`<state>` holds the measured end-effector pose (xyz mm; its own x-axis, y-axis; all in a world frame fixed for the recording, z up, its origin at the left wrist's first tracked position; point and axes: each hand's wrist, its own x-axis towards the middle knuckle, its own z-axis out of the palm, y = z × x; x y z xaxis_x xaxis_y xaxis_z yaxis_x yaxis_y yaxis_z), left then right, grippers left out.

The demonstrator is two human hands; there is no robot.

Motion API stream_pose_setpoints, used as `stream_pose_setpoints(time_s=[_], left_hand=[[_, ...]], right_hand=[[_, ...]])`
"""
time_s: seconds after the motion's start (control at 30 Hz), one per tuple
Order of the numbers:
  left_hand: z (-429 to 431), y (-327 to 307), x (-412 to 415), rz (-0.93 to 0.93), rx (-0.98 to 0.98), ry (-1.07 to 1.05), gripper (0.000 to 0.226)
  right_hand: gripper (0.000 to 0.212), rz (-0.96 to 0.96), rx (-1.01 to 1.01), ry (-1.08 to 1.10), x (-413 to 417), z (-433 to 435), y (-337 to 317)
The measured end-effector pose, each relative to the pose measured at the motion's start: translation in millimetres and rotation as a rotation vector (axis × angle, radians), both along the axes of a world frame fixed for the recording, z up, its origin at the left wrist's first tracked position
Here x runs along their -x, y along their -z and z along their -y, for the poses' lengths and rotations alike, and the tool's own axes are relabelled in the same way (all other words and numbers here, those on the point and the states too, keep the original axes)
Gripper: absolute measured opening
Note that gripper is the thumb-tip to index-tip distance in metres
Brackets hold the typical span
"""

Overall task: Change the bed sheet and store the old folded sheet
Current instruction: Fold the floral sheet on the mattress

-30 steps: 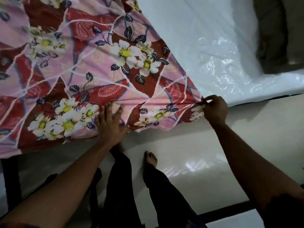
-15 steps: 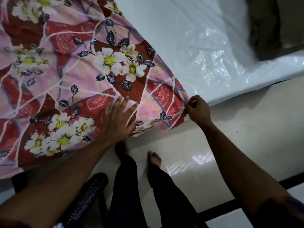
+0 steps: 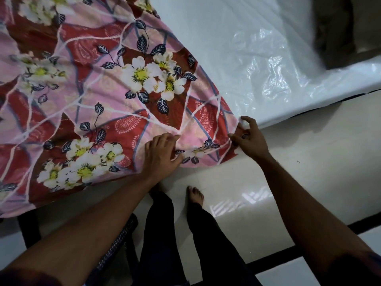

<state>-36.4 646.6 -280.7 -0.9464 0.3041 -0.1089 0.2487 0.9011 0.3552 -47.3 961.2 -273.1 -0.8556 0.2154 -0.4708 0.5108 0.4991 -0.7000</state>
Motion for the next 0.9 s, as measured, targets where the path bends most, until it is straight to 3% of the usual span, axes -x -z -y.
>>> stream_pose_setpoints(time_s=[0.07,0.13,0.2,0.3,0.37,0.43,0.5,0.63,0.7,0.8,0.9], left_hand=[[-16.0,-9.2,5.2,0.056,-0.193,-0.102,0.054],[-34.3,-27.2,13.7,0.224,-0.415,-0.306,0.048],[-51.6,-45.7,23.5,0.448,-0.519,-0.467,0.048],[-68.8,-63.4,33.2,0.711,-0.625,-0.538,0.065],[-71.5,-68.6,33.3,0.805,-0.629,-0.587,0.067],[-66.2,-73.2,33.5,0.802,-0.567,-0.685,0.055],[-54.4,-78.8,29.8,0.74,-0.493,-0.744,0.04],[-29.4,-94.7,10.6,0.467,-0.377,-0.754,0.034],[-20.1,-103.2,-1.1,0.379,-0.423,-0.736,0.036],[-2.1,-110.0,-13.6,0.395,-0.57,-0.713,0.042],[15.9,-115.1,-17.6,0.495,-0.596,-0.66,0.019]], right_hand=[[0.048,-0.039,-0.099,-0.021,-4.0,6.9,-8.9],[0.032,-0.086,-0.09,-0.066,-10.7,26.1,-23.2],[0.037,-0.128,-0.094,-0.123,-21.7,54.9,-40.7],[0.06,-0.256,-0.182,-0.257,-38.6,105.3,-55.9],[0.051,-0.303,-0.098,-0.296,-51.4,136.4,-60.4],[0.039,-0.292,-0.002,-0.287,-61.9,153.3,-60.4],[0.042,-0.29,0.074,-0.323,-71.4,160.1,-60.7],[0.051,-0.235,0.253,-0.378,-72.7,164.2,-73.6],[0.044,-0.229,0.224,-0.322,-60.5,165.3,-79.3],[0.039,-0.226,0.114,-0.281,-19.6,173.4,-86.8],[0.052,-0.177,0.038,-0.302,43.7,202.4,-98.6]])
